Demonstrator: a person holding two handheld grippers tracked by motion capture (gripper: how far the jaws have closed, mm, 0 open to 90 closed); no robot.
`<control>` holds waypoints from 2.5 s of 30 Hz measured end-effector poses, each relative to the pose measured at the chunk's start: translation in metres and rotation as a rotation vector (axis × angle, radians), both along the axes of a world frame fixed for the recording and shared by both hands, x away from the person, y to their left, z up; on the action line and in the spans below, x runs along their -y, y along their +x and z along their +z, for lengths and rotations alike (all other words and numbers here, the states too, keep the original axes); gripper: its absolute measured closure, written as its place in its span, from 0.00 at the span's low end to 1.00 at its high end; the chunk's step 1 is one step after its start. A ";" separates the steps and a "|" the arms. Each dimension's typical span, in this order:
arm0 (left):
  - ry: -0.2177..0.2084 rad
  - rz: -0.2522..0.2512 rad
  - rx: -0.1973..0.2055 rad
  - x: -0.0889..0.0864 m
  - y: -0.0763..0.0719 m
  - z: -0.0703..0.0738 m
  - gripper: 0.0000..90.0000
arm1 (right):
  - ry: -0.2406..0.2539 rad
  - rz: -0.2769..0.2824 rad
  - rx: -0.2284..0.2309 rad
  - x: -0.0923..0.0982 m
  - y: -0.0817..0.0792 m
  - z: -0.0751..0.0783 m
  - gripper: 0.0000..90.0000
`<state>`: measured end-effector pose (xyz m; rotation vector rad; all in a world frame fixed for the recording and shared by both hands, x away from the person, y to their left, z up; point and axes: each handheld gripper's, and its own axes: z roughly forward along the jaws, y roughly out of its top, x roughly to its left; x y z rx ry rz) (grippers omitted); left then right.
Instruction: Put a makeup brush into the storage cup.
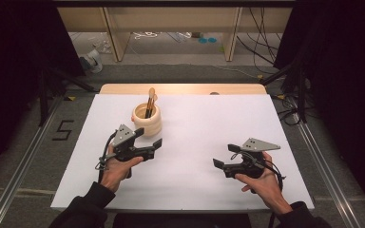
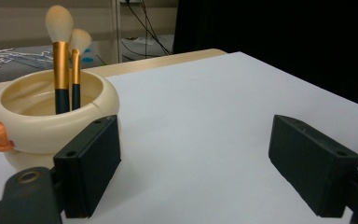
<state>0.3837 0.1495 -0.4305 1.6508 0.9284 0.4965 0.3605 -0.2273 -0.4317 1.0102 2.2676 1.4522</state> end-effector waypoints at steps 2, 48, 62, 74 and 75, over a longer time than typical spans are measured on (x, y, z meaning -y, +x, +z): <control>0.011 -0.011 0.004 0.001 -0.003 0.000 0.18 | 0.001 0.001 0.000 0.000 0.000 0.000 0.18; 0.080 -0.088 0.001 0.012 -0.062 -0.009 0.18 | 0.032 0.005 0.011 -0.003 -0.003 0.002 0.18; 0.055 -0.052 -0.020 0.002 -0.072 -0.009 0.18 | 0.034 0.000 0.021 -0.002 -0.003 0.002 0.18; 0.060 -0.057 -0.030 0.006 -0.071 -0.010 0.18 | 0.040 0.001 0.019 -0.002 -0.003 0.002 0.18; 0.062 -0.058 -0.029 0.006 -0.071 -0.010 0.18 | 0.040 0.001 0.020 -0.002 -0.003 0.002 0.18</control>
